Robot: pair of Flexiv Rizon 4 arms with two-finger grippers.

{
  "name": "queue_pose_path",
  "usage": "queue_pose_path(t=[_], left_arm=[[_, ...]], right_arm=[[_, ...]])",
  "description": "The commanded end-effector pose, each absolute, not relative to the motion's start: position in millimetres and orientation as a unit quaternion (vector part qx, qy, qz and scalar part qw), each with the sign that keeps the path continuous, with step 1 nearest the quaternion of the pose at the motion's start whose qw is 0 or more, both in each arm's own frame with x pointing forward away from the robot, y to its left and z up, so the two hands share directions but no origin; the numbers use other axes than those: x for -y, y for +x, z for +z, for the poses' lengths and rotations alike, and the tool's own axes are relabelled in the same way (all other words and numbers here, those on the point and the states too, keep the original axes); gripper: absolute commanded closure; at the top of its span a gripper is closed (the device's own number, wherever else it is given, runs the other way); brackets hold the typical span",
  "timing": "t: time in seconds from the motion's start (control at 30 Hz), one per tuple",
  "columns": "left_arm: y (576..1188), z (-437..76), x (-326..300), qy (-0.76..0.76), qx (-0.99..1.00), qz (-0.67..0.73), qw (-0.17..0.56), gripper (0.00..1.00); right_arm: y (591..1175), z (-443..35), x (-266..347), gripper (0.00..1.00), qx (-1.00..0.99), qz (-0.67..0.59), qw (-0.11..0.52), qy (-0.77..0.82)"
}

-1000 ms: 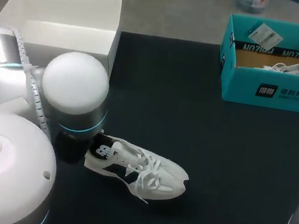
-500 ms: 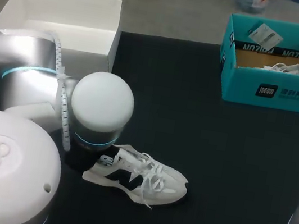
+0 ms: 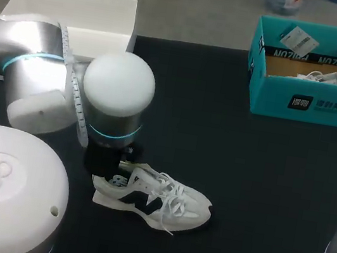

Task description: Take the shoe out of the shoebox, open the shoe tongue, remove and reinsert the insole, then place the shoe into the shoebox

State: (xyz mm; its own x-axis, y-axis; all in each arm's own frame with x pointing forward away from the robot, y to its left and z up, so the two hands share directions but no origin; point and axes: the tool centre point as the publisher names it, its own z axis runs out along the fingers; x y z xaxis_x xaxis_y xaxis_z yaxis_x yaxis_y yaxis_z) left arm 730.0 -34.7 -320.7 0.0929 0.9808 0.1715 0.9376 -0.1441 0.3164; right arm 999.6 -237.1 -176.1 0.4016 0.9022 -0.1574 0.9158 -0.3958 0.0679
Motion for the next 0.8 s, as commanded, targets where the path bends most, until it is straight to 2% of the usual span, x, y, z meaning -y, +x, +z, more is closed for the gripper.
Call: queue_pose_path(t=[0.03,0.27,0.37,0.8], left_arm=[[735.6,-287.2,-3.9,0.724,-0.676,0.080,0.110,0.00],[743.8,-254.5,-36.5,0.646,-0.744,-0.033,0.168,0.00],[747.0,-245.4,-59.0,0.589,-0.774,-0.085,0.217,0.00],[747.0,-245.4,-59.0,0.589,-0.774,-0.085,0.217,0.00]], right_arm=[[999.3,-176.1,237.3,0.00,-0.545,-0.047,0.072,0.834],[999.3,-176.1,237.3,0.00,-0.545,-0.047,0.072,0.834],[999.3,-176.1,237.3,0.00,-0.545,-0.047,0.072,0.834],[999.3,-176.1,237.3,0.00,-0.545,-0.047,0.072,0.834]])
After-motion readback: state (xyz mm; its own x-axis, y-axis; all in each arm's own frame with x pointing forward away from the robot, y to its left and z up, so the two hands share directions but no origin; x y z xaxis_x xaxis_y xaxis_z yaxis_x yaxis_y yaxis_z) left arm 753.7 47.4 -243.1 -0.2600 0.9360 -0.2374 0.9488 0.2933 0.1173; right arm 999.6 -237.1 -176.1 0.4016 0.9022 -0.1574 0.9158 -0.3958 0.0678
